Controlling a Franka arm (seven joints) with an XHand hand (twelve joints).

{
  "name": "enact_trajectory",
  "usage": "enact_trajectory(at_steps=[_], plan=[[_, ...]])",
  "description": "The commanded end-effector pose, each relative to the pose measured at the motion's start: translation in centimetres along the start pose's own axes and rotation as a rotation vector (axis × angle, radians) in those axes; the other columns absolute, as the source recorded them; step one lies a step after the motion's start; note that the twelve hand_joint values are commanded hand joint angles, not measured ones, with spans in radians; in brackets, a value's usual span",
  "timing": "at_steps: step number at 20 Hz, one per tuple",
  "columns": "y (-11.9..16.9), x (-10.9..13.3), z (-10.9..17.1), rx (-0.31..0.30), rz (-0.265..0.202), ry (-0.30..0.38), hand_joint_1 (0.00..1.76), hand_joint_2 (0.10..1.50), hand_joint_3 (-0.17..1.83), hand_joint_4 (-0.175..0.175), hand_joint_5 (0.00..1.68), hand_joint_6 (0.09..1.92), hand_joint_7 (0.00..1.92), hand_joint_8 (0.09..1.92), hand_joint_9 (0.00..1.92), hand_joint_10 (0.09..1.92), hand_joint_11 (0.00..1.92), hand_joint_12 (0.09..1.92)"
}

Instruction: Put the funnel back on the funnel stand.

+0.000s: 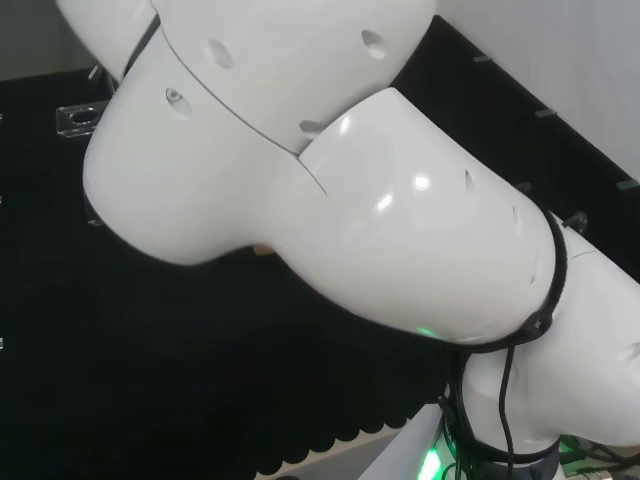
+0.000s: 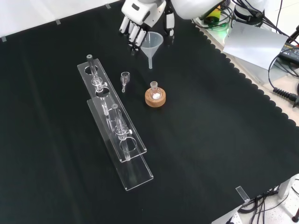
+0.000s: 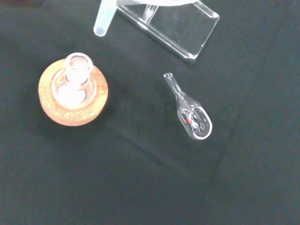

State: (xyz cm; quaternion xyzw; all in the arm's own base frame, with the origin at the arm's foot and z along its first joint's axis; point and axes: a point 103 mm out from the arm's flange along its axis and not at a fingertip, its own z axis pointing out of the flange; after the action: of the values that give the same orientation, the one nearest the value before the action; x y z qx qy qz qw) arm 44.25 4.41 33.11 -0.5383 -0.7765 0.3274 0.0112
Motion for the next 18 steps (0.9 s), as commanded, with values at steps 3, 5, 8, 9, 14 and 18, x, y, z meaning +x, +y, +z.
enact_trajectory(at_steps=[3,5,8,9,14,18], plan=[[0.1,-3.7,-1.0,-0.04,0.029,0.077,0.62,0.82,0.17,-0.015,0.51,0.09,0.43,0.64,0.91,0.48,0.46,1.37],[0.3,-4.7,-1.5,-0.057,0.04,0.082,0.62,0.82,0.17,-0.015,0.51,0.09,0.43,0.64,0.91,0.48,0.46,1.37],[0.9,-6.3,-2.3,-0.061,0.059,0.089,0.62,0.82,0.17,-0.015,0.51,0.09,0.44,0.64,0.91,0.47,0.46,1.37],[1.2,-6.8,-2.6,-0.058,0.066,0.091,0.62,0.82,0.17,-0.016,0.51,0.09,0.44,0.64,0.91,0.48,0.46,1.37],[2.9,-9.0,-4.0,-0.064,0.09,0.08,0.62,0.82,0.17,-0.015,0.52,0.09,0.45,0.65,0.91,0.48,0.46,1.37],[4.3,-10.2,-5.2,-0.069,0.108,0.051,0.62,0.82,0.18,-0.016,0.52,0.09,0.45,0.65,0.91,0.47,0.46,1.36]])
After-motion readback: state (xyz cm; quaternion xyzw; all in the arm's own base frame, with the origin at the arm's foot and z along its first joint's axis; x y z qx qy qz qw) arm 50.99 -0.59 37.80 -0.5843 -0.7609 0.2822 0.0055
